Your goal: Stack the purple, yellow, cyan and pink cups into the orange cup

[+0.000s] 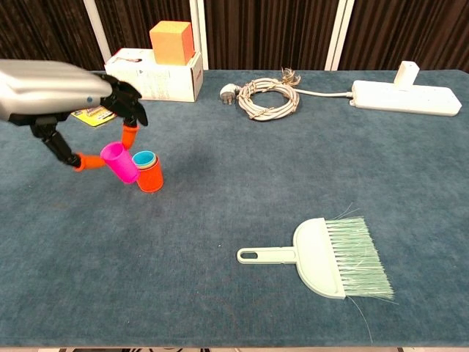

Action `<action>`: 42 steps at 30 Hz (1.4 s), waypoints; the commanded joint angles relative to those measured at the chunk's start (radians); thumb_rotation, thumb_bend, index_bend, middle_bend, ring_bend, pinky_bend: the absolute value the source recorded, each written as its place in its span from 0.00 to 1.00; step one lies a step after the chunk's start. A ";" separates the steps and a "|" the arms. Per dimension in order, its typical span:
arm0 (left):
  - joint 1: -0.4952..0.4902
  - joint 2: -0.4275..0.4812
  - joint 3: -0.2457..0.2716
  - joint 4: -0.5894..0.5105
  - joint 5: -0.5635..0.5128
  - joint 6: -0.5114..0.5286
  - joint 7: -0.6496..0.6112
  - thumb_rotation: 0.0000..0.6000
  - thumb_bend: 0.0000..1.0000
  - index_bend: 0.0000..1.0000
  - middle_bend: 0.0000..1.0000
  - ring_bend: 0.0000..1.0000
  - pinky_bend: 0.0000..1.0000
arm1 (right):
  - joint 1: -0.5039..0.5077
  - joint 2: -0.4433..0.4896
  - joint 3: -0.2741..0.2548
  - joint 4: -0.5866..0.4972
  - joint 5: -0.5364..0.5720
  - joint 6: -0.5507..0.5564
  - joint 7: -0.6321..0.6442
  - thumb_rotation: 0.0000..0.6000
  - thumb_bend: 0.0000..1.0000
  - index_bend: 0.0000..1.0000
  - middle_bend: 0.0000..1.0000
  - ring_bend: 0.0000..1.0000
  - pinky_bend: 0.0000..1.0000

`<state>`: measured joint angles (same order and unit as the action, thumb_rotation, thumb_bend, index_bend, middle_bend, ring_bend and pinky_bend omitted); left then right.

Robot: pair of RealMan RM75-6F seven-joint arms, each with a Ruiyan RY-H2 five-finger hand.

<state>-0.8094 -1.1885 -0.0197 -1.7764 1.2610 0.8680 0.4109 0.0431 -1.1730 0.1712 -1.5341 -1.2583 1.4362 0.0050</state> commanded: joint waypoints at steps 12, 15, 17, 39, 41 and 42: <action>-0.095 -0.088 -0.101 0.123 -0.133 -0.072 -0.009 1.00 0.34 0.48 0.19 0.00 0.00 | 0.000 -0.001 0.002 0.003 0.005 0.000 0.000 1.00 0.34 0.12 0.05 0.09 0.05; -0.093 -0.092 -0.092 0.131 -0.141 -0.075 -0.007 1.00 0.33 0.48 0.19 0.00 0.00 | 0.001 -0.001 0.003 0.005 0.007 -0.005 0.004 1.00 0.34 0.12 0.05 0.09 0.05; -0.091 -0.091 -0.088 0.129 -0.140 -0.071 -0.006 1.00 0.33 0.48 0.19 0.00 0.00 | 0.001 -0.002 0.002 0.005 0.008 -0.008 0.005 1.00 0.34 0.12 0.05 0.09 0.05; -0.069 -0.105 -0.047 0.164 -0.126 -0.074 -0.028 1.00 0.34 0.48 0.19 0.00 0.00 | 0.006 -0.008 -0.003 0.007 0.001 -0.012 -0.005 1.00 0.34 0.12 0.05 0.09 0.05; -0.072 -0.114 -0.048 0.173 -0.123 -0.076 -0.029 1.00 0.34 0.48 0.19 0.00 0.00 | 0.005 -0.008 -0.003 0.008 0.001 -0.011 -0.005 1.00 0.34 0.12 0.05 0.09 0.05; -0.073 -0.117 -0.048 0.176 -0.122 -0.077 -0.029 1.00 0.34 0.48 0.19 0.00 0.00 | 0.005 -0.008 -0.002 0.008 0.001 -0.011 -0.005 1.00 0.34 0.12 0.05 0.09 0.05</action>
<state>-0.8811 -1.3037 -0.0674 -1.6020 1.1379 0.7919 0.3825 0.0484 -1.1811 0.1688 -1.5262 -1.2570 1.4256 0.0001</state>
